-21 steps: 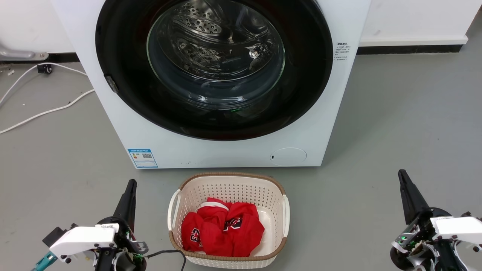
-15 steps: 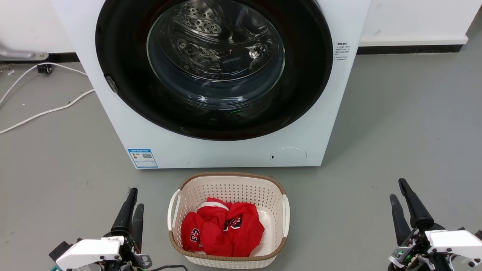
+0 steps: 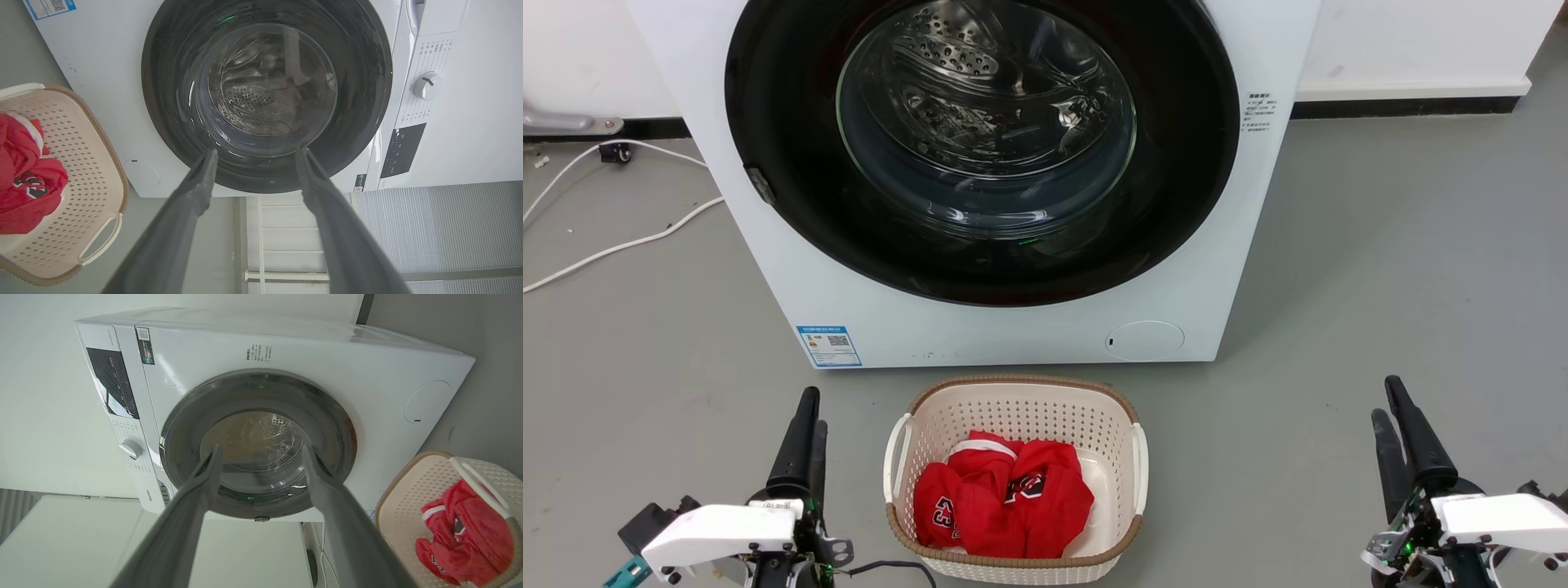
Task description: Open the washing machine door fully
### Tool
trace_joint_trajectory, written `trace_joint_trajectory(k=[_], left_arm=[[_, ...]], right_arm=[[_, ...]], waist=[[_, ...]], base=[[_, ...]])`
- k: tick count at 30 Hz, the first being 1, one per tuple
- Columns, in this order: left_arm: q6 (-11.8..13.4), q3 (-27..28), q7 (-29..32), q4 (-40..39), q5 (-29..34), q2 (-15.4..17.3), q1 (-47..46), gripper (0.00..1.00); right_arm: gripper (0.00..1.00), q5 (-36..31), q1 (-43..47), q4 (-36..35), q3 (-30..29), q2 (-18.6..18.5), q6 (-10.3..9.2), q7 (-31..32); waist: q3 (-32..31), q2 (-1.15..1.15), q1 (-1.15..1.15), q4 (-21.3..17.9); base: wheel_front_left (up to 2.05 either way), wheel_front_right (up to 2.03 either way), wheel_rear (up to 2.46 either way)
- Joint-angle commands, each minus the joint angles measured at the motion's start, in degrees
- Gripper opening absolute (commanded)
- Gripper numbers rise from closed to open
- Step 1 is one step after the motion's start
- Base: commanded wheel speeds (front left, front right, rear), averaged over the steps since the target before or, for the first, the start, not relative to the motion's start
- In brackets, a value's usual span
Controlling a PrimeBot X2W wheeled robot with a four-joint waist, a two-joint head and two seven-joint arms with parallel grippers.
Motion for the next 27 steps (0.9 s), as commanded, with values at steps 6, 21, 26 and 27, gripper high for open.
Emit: trace_joint_trajectory(k=[6, 21, 26, 27], left_arm=[[-0.07, -0.18, -1.72, -3.65, 8.04, 0.23, -0.89, 1.0], [-0.1, -0.28, -4.96, -8.07, 25.08, 0.19, 0.11, 1.0], [-0.11, -0.67, -5.95, -8.94, 30.24, 0.19, 0.41, 1.0], [-0.12, -0.77, -6.16, -9.13, 31.14, 0.19, 0.46, 1.0]], right_arm=[[1.0, -8.76, -0.26, -3.47, 0.07, -0.12, 0.08, -1.75], [1.0, -30.06, 0.71, -7.47, 0.69, -0.07, 0.09, -5.06], [1.0, -36.54, 1.08, -8.5, 1.27, -0.05, 0.09, -6.05], [1.0, -37.78, 1.17, -8.69, 1.4, -0.05, 0.09, -6.22]], waist=[[-0.08, 0.0, 0.0, -0.12], [-0.14, 0.0, 0.0, -0.32], [-0.18, 0.0, 0.0, -0.37], [-0.19, 0.0, 0.0, -0.38]], base=[[0.0, 0.0, 0.0], [0.0, 0.0, 0.0], [0.0, 0.0, 0.0], [0.0, 0.0, 0.0]])
